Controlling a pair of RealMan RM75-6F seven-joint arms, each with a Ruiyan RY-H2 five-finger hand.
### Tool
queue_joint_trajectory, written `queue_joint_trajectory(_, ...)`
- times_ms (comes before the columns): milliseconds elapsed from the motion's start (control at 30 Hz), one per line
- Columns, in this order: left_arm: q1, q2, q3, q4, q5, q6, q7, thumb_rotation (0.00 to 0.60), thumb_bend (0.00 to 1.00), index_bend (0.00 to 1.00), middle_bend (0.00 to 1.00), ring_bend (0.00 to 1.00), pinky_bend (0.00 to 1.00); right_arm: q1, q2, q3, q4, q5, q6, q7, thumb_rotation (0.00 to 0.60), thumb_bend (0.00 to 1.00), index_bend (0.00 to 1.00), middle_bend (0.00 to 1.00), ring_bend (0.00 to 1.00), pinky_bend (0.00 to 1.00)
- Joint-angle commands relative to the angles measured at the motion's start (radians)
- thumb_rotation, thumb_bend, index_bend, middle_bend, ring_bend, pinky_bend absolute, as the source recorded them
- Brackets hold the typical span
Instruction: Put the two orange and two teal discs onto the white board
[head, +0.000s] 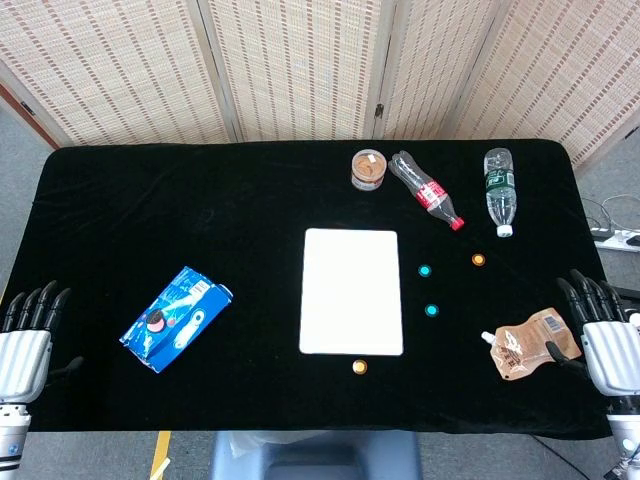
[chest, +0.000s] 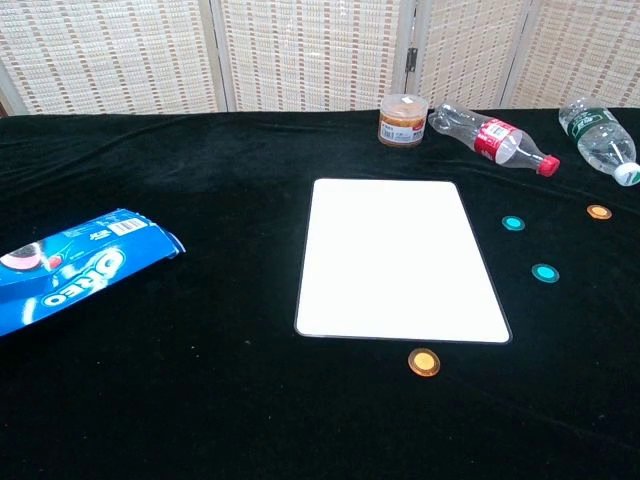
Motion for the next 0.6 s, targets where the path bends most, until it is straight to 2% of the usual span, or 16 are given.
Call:
queue_joint_trajectory(33, -0.003, -0.005, 0.000, 0.003, -0.001, -0.003, 0.003, 0.600, 0.16, 0.00, 0.00, 0.01, 0.00, 0.005, 0.000, -0.004, -0.005, -0.002, -0.011, 0.004, 0.600, 0.29, 0.00, 0.03, 0.05, 0.00)
queue_joint_trajectory(400, -0.003, -0.005, 0.003, 0.003, 0.009, 0.005, -0.003, 0.600, 0.16, 0.00, 0.00, 0.01, 0.00, 0.009, -0.001, -0.009, -0.018, -0.026, -0.001, 0.007, 0.600, 0.29, 0.00, 0.03, 0.05, 0.00)
queue_joint_trajectory(600, -0.006, -0.002, 0.006, -0.005, 0.023, 0.005, -0.005, 0.600, 0.16, 0.00, 0.00, 0.01, 0.00, 0.012, -0.010, -0.037, -0.035, -0.079, -0.001, -0.006, 0.600, 0.29, 0.00, 0.04, 0.06, 0.00)
